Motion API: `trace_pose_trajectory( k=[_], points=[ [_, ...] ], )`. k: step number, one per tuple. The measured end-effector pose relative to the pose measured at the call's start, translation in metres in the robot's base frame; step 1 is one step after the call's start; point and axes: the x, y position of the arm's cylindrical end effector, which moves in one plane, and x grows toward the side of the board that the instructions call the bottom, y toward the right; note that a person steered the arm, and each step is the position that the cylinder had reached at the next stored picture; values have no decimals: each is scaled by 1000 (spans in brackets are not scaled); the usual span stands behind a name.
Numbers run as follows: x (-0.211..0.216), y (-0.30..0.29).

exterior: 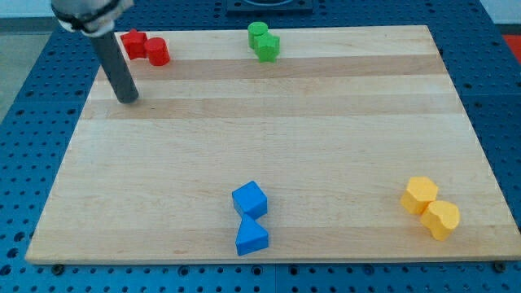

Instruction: Push the red star along with the red circle towards the center

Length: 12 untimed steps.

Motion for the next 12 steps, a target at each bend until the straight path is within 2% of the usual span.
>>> trace_pose_trajectory(
  k=[2,3,5,6,7,9,12],
  points=[
    [-108,-51],
    [-113,-51],
    [-150,-33],
    [-149,-33],
    [-129,-32],
    [-125,-25],
    [-150,21]
  ],
)
